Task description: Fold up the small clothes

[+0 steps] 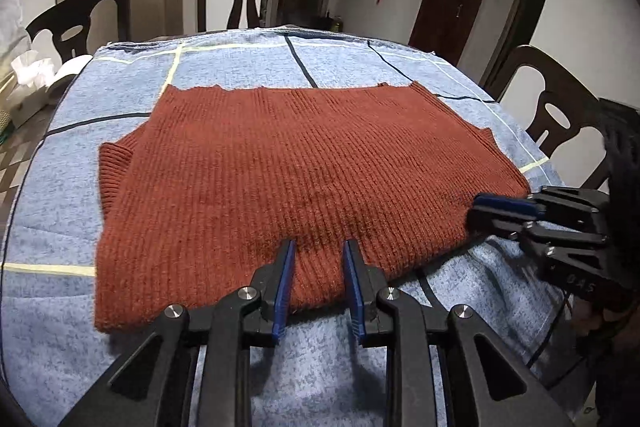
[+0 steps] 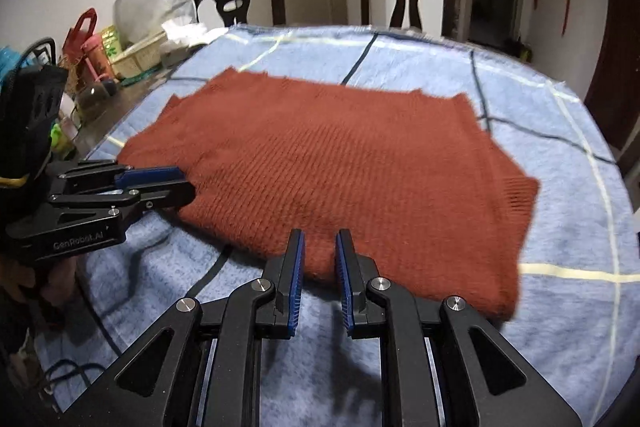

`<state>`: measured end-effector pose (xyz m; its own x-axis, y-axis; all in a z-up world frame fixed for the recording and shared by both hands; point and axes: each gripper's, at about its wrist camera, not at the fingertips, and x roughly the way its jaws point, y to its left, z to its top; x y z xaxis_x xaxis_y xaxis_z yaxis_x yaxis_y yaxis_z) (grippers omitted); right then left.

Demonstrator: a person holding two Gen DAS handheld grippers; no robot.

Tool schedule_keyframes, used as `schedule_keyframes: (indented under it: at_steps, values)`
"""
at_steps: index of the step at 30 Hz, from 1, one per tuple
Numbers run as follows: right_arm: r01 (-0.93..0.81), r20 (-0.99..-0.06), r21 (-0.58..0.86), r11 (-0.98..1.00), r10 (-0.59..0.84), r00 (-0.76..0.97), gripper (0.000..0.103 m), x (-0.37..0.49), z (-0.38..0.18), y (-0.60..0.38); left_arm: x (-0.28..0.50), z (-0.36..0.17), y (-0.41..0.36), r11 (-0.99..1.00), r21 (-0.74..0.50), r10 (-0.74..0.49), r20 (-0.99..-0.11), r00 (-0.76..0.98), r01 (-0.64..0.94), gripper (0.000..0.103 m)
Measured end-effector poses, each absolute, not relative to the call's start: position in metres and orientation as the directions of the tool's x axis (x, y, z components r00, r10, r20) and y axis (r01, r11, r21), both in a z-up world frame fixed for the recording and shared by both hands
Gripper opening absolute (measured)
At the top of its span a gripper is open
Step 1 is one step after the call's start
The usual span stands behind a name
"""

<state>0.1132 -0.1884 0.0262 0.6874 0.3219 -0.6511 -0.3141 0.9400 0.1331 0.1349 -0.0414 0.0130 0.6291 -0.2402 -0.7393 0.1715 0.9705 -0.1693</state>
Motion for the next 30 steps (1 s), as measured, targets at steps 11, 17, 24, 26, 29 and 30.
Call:
schedule_keyframes:
  at_steps: [11,17,24,26,29,30]
  values:
    - [-0.165,-0.676,0.132,0.977,0.210,0.706,0.017,0.124,0.012,-0.240,0.130,0.015,-0.004,0.996,-0.084,-0.080,-0.741,0.667,0.027,0.027]
    - [-0.158,-0.650,0.105,0.982,0.188,0.736,0.017,0.119,0.024,-0.238,0.125,0.028,0.000,0.997,-0.075,-0.068,-0.715,0.696,0.021,0.027]
    - [-0.112,-0.678,0.102,0.988,0.151,0.719,0.018,0.131,0.011,-0.250,0.135,0.020,0.016,0.998,-0.058,-0.017,-0.727,0.686,-0.036,0.027]
    - [-0.111,-0.668,0.128,0.986,0.169,0.725,0.018,0.130,0.009,-0.254,0.136,0.014,0.019,0.997,-0.065,-0.021,-0.732,0.681,-0.040,0.027]
    - [-0.111,-0.669,0.139,0.984,0.175,0.723,0.018,0.131,0.009,-0.256,0.134,0.013,0.019,0.997,-0.061,-0.019,-0.725,0.689,-0.038,0.027]
    - [-0.112,-0.669,0.137,0.984,0.175,0.722,0.018,0.131,0.009,-0.255,0.134,0.013,0.018,0.997,-0.060,-0.018,-0.724,0.689,-0.038,0.027]
